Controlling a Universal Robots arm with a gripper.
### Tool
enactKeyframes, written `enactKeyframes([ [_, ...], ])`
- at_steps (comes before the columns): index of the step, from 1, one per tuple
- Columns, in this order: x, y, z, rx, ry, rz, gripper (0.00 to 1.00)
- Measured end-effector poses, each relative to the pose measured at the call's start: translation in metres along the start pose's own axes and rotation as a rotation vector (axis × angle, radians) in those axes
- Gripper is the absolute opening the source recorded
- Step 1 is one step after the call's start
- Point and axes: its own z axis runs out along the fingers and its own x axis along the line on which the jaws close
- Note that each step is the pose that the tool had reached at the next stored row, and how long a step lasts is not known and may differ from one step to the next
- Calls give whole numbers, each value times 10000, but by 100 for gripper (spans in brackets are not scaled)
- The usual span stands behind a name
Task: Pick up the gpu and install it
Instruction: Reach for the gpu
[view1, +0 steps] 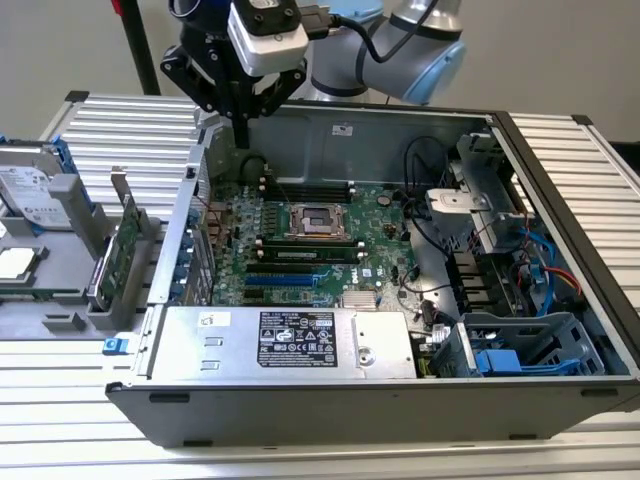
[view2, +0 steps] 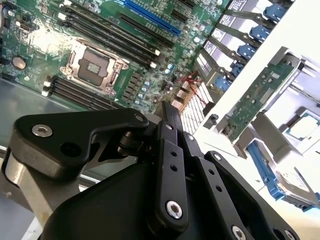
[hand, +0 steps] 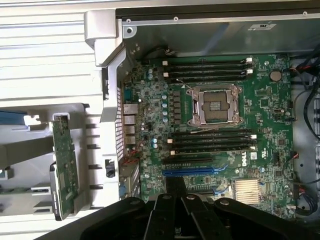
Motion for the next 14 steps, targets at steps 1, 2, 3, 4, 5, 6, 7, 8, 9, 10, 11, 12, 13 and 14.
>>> enactKeyframes([
  [1, 11, -1, 0, 0, 0, -1, 0],
  [2, 23, -2, -1, 0, 0, 1, 0],
  [3, 34, -3, -1, 0, 0, 0, 0],
  [4, 46, -3, -1, 0, 0, 0, 0],
  [5, 54, -4, -1, 0, 0, 0, 0],
  [6, 63, -4, -1, -1, 0, 0, 0],
  [7, 71, -5, -2, 0, 1, 0, 0],
  [8, 78, -5, -2, 0, 0, 0, 0],
  [9, 85, -6, -2, 0, 0, 0, 0],
  [10, 93, -7, -2, 0, 1, 1, 0],
  [11, 102, -7, -2, 0, 0, 1, 0],
  [12, 111, -8, -2, 0, 0, 0, 0],
  [13, 119, -8, -2, 0, 0, 0, 0],
  [14, 129, -9, -3, 0, 0, 0, 0],
])
